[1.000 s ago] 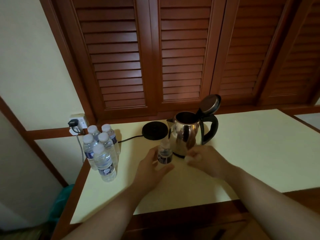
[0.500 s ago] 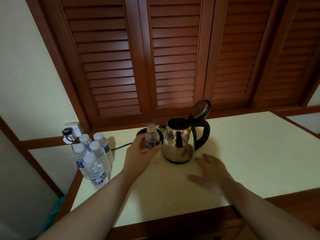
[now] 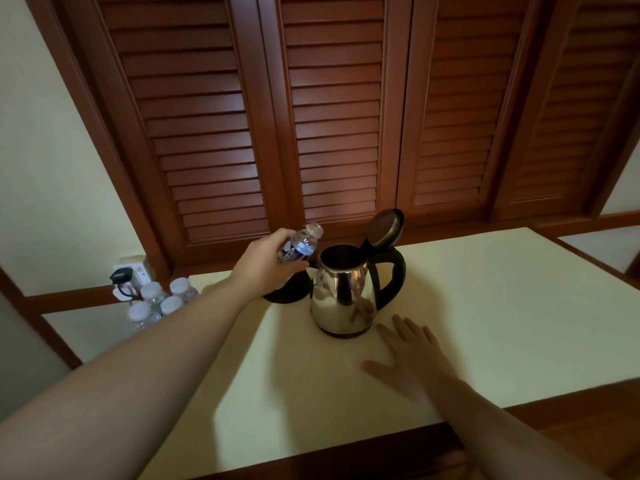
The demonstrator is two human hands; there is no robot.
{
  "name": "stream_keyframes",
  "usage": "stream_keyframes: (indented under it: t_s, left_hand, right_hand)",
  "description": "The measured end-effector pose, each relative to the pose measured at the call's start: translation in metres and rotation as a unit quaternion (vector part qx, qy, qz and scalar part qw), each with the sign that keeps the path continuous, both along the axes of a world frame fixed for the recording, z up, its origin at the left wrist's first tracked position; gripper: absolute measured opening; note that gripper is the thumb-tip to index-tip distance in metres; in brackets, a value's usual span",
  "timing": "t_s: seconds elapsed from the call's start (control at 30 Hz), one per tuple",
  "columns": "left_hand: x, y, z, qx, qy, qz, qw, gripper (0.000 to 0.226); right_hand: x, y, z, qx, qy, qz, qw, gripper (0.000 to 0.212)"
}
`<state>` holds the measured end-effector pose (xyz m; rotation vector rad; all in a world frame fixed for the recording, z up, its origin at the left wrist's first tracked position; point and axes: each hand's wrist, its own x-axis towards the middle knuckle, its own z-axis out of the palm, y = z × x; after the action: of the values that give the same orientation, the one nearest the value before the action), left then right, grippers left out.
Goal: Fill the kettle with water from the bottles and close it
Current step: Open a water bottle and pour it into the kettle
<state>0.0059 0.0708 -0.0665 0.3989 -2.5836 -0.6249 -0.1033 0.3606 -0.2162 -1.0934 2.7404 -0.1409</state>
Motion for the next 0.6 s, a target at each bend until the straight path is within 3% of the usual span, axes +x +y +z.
stream_keyframes:
  t_s: [0.2,0.6]
  left_hand:
    - [-0.01,-0.014,0.017,-0.111,-0.092,-0.038,0.989,0.058]
    - [-0.015,-0.024,0.061,-0.256,-0.137,-0.039,0.956,0.067]
  right_hand:
    - [-0.001,-0.001,-0.001,0.003,0.007,0.001,1.0,0.107]
    - [0.0,0.002,-0.001,-0.015,0.011,-0.001,1.0,0.107]
